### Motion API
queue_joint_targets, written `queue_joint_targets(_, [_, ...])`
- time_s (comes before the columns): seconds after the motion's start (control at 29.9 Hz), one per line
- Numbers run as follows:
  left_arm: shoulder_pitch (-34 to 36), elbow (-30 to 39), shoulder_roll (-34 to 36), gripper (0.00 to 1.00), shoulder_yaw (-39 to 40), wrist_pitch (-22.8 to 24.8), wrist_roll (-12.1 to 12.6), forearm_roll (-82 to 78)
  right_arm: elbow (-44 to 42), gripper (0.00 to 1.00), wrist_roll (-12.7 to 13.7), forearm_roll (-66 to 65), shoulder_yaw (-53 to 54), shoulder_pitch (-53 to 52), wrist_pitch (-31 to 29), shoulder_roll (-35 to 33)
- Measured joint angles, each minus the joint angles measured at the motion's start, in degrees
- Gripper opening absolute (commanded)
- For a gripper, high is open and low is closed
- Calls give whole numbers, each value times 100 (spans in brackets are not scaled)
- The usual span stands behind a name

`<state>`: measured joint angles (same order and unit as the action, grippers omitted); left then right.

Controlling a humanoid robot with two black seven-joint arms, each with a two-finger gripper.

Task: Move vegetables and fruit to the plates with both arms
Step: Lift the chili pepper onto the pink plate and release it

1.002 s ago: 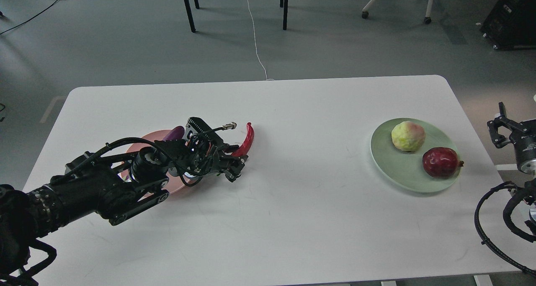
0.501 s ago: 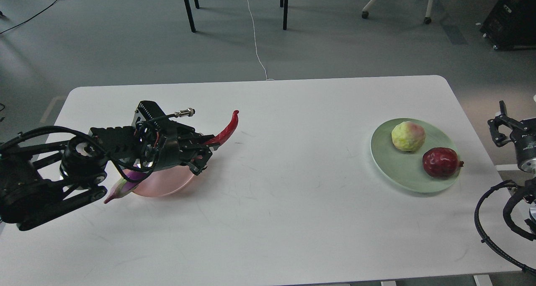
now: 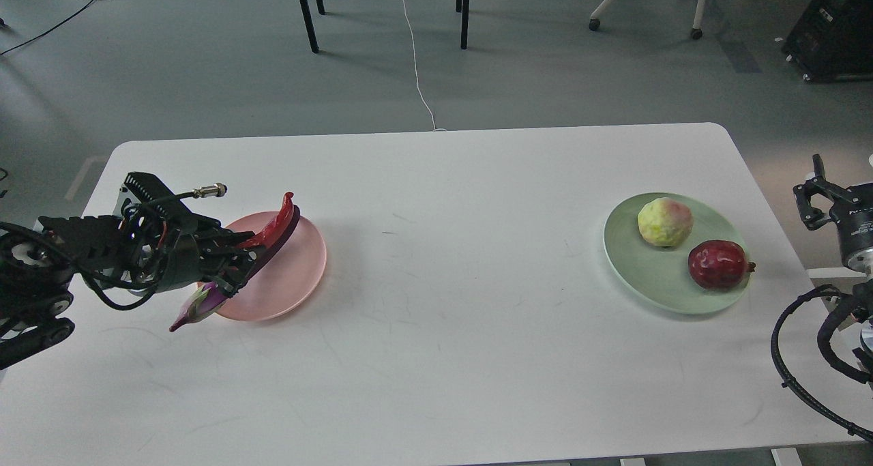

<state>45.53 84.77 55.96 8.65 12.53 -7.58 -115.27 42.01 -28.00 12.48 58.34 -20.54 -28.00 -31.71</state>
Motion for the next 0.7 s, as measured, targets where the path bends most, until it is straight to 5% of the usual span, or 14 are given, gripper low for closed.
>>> queue_joint_targets(0.1, [-14, 10, -46, 43, 5, -4, 2, -4, -4, 98, 0, 0, -6, 0, 0, -7])
queue_joint_targets(0.2, [-22, 10, -98, 74, 4, -6, 8, -4, -8, 98, 0, 0, -7, 3, 0, -10])
queue_joint_targets(0.37, [-25, -26, -182, 92, 21, -47, 97, 62, -9, 98, 0, -1, -9, 14, 0, -10])
queue_joint_targets(0.7, [1, -131, -316, 98, 836, -369, 73, 3360, -189, 98, 0, -8, -1, -123, 0, -10])
